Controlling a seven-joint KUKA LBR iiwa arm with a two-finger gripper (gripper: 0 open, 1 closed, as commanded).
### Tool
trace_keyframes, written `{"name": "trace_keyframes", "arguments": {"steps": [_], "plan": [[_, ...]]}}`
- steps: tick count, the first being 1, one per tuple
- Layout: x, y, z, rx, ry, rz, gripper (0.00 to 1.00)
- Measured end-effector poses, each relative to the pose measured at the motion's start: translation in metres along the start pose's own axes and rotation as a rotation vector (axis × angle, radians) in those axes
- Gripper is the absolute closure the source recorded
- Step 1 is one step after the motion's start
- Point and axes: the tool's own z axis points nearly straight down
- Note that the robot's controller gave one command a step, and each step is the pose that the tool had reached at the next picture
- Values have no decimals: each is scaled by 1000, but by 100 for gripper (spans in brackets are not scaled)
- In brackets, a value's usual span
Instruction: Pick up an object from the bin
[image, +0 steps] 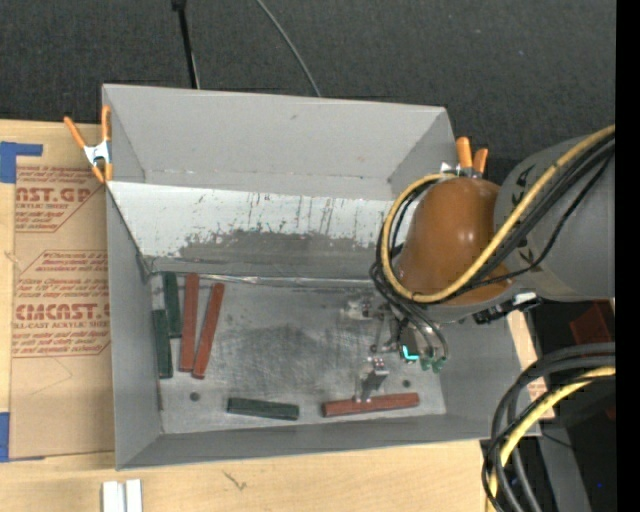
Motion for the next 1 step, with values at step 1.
{"name": "trace_keyframes", "arguments": {"steps": [1], "plan": [[-2,0,-3,0,-7,0,0]]}}
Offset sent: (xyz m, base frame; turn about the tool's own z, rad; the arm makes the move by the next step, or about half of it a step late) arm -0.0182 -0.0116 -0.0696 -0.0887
